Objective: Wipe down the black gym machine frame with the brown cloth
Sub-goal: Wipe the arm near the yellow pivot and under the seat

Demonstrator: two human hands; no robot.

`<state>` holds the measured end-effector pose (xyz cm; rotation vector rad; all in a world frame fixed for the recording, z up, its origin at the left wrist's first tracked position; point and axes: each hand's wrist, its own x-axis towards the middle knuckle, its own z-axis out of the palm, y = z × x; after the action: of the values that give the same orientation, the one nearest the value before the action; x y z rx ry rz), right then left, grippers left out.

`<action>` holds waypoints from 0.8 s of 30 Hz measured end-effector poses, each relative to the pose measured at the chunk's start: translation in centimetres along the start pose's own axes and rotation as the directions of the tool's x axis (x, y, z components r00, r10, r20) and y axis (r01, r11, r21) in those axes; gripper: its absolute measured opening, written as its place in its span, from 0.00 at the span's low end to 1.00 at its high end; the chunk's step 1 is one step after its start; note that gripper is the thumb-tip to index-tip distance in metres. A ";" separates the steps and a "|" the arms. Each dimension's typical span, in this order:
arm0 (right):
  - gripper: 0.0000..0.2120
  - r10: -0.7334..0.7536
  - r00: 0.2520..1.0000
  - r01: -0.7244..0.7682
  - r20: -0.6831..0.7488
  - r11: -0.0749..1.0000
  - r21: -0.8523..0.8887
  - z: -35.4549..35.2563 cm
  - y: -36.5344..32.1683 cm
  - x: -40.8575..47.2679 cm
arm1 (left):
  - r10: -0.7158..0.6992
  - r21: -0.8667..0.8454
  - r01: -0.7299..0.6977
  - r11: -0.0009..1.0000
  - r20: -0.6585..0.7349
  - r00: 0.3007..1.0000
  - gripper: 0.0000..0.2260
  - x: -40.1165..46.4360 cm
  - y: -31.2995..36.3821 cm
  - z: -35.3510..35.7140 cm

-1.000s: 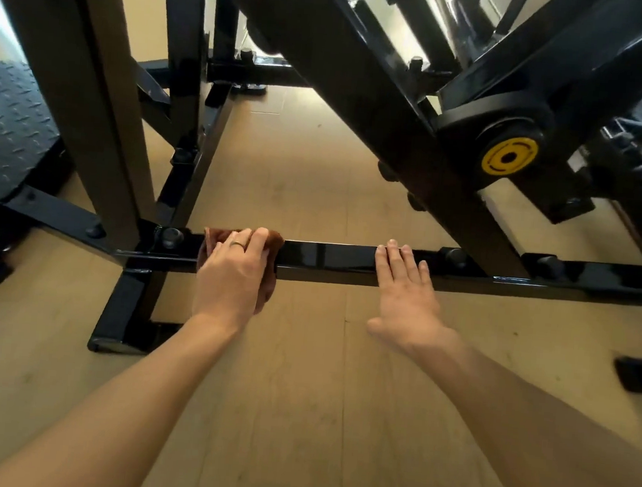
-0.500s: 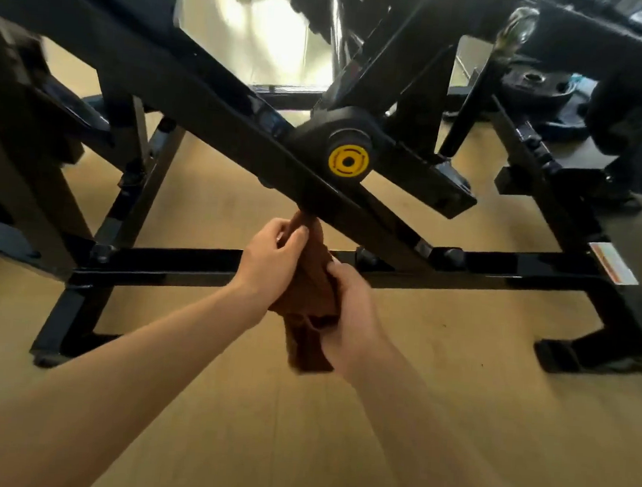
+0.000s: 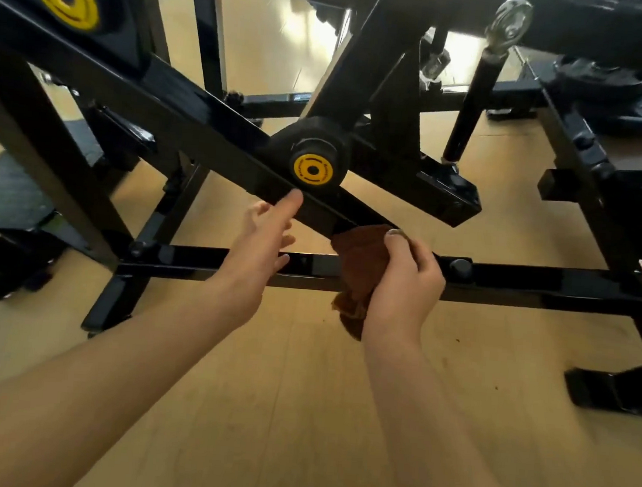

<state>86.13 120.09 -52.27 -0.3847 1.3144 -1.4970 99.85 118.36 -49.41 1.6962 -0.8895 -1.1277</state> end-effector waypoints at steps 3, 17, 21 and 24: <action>0.08 -0.072 0.997 0.073 -0.026 0.997 0.013 0.8 -0.1 0.0 | 0.092 -0.109 -0.097 0.989 -0.051 0.994 0.23 0.4 0.8 0.9; 0.13 -0.342 0.893 0.424 0.292 0.856 -0.296 3.8 -0.5 2.1 | 0.293 -0.025 -0.293 0.956 -0.002 0.956 0.44 2.4 -0.9 2.3; 0.13 -0.440 0.817 0.571 0.373 0.708 -0.415 3.1 1.1 3.2 | 0.382 0.045 -0.382 0.923 0.018 0.924 0.48 3.3 -2.0 2.1; 0.14 -0.525 0.754 0.655 0.395 0.560 -0.508 2.5 1.6 3.9 | 0.412 0.074 -0.413 0.908 0.025 0.911 0.46 4.0 -2.6 2.2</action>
<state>87.31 115.83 -54.24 -1.5246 1.5783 -1.4426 99.30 115.12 -53.49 1.4682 -1.2435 -0.8206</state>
